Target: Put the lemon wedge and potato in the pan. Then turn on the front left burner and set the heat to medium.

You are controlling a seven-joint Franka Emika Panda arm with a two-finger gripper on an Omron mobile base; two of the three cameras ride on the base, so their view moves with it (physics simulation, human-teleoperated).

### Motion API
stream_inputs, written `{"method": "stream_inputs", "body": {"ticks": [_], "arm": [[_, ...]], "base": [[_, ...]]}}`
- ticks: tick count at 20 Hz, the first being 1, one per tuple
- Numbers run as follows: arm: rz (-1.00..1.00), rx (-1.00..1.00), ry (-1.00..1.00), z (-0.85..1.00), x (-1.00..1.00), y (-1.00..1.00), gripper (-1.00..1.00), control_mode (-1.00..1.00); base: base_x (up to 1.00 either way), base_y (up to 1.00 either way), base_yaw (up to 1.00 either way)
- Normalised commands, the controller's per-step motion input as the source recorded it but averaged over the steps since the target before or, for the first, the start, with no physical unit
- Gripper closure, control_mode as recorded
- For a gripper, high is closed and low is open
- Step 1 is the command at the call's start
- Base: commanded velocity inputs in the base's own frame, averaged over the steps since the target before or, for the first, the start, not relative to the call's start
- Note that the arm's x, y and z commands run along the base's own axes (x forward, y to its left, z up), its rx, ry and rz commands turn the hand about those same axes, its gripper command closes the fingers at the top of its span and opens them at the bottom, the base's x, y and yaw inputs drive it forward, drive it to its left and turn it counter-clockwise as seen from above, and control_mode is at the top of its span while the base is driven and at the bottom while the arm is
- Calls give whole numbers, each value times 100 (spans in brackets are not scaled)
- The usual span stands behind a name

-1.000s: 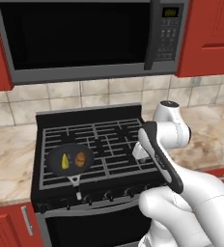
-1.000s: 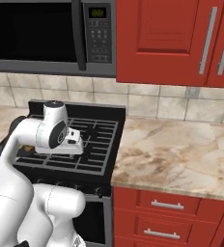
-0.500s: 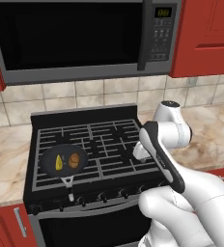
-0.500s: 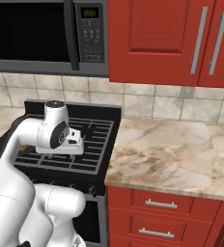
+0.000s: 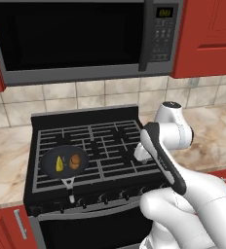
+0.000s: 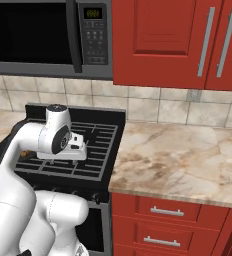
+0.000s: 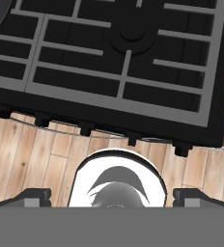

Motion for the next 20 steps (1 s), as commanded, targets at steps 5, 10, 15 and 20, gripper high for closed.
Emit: {"method": "stream_inputs", "body": {"ticks": [5,10,15,20], "arm": [[0,0,0,0,0,0,-100,100],[0,0,0,0,0,0,-100,100],[0,0,0,0,0,0,-100,100],[0,0,0,0,0,0,-100,100]], "base": [[0,0,0],[0,0,0],[1,0,0],[0,0,0]]}}
